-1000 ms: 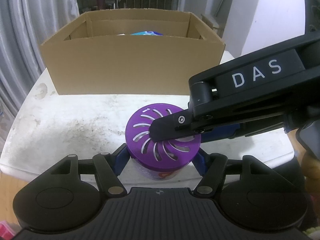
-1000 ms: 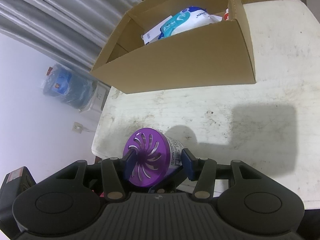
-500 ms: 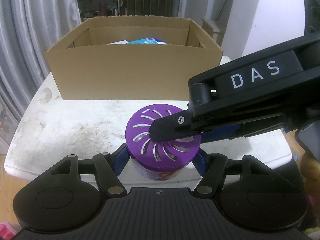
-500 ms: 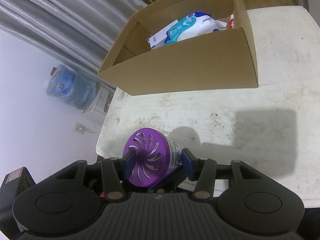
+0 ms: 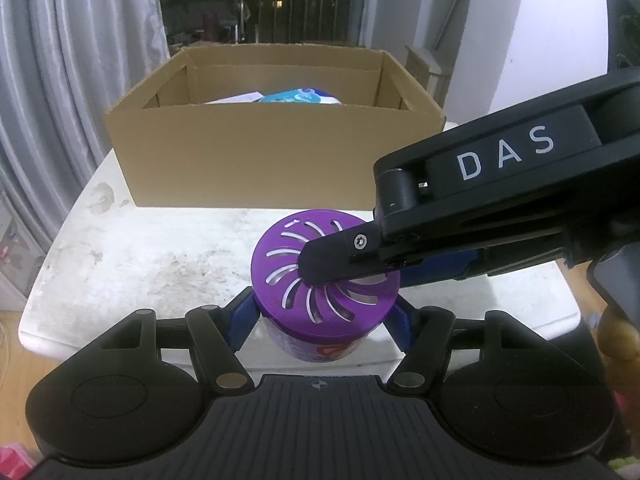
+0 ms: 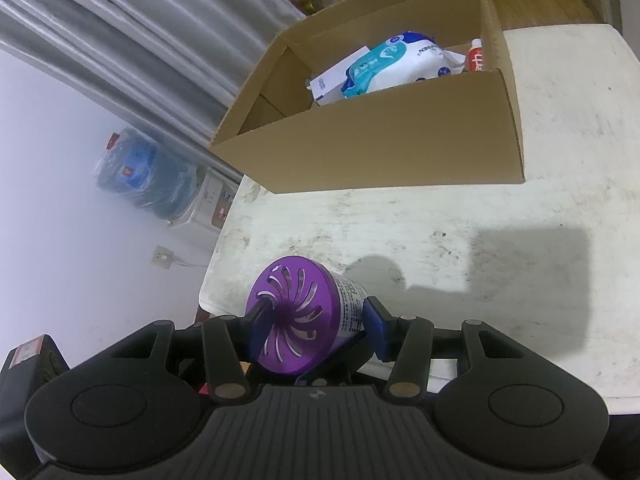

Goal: Organize objects
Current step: 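Lift the purple-lidded jar with the right gripper and hold it, then carry the purple-lidded jar with the right gripper over the cardboard box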

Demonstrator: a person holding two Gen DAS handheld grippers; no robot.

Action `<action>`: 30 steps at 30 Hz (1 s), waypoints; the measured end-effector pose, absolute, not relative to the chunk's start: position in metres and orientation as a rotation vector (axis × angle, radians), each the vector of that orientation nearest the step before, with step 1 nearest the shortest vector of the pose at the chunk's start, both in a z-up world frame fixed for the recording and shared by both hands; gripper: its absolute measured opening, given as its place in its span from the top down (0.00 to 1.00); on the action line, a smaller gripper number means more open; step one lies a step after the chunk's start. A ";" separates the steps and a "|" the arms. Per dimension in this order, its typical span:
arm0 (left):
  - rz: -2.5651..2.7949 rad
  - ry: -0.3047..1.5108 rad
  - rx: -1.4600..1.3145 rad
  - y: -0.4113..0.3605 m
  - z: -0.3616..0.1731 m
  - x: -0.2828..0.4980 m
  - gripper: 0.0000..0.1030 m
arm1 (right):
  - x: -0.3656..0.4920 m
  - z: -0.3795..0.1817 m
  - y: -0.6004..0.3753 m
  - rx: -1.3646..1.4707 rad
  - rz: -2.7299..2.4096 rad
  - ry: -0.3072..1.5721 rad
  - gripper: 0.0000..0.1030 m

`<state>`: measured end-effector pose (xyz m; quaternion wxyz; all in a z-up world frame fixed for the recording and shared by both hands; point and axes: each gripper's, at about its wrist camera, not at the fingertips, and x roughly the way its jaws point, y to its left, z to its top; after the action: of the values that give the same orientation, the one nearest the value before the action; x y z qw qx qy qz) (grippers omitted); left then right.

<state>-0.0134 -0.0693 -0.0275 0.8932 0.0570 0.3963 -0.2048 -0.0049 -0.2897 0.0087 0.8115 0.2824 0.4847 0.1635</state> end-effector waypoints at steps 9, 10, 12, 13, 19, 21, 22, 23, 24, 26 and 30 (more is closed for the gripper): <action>-0.418 0.814 0.105 -0.071 -0.025 -0.009 0.36 | -0.005 0.011 -0.285 0.594 0.353 1.034 0.48; -0.417 0.812 0.105 -0.071 -0.025 -0.010 0.36 | -0.005 0.011 -0.284 0.592 0.355 1.034 0.48; -0.414 0.808 0.105 -0.070 -0.024 -0.009 0.36 | -0.005 0.012 -0.282 0.589 0.357 1.032 0.48; -0.412 0.806 0.106 -0.070 -0.023 -0.009 0.36 | -0.005 0.013 -0.281 0.587 0.358 1.031 0.48; -0.403 0.782 0.115 -0.066 -0.015 -0.012 0.36 | -0.003 0.020 -0.276 0.578 0.373 1.016 0.47; -0.402 0.767 0.114 -0.063 -0.008 -0.013 0.36 | 0.000 0.026 -0.273 0.568 0.377 1.006 0.47; -0.401 0.757 0.114 -0.061 -0.005 -0.012 0.36 | 0.001 0.031 -0.271 0.563 0.380 0.997 0.47; -0.400 0.745 0.118 -0.060 0.000 -0.011 0.36 | 0.002 0.035 -0.270 0.559 0.383 0.987 0.47; -0.401 0.732 0.124 -0.059 0.005 -0.008 0.36 | 0.003 0.041 -0.268 0.553 0.386 0.972 0.47; -0.407 0.698 0.150 -0.058 0.016 -0.003 0.36 | 0.008 0.053 -0.267 0.545 0.393 0.938 0.47; -0.410 0.632 0.205 -0.060 0.042 0.015 0.36 | 0.024 0.078 -0.266 0.543 0.407 0.876 0.47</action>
<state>0.0147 -0.0596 0.0417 0.9248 0.0997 0.3079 -0.1999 0.0236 -0.2662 0.0777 0.8504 0.2576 0.4161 0.1933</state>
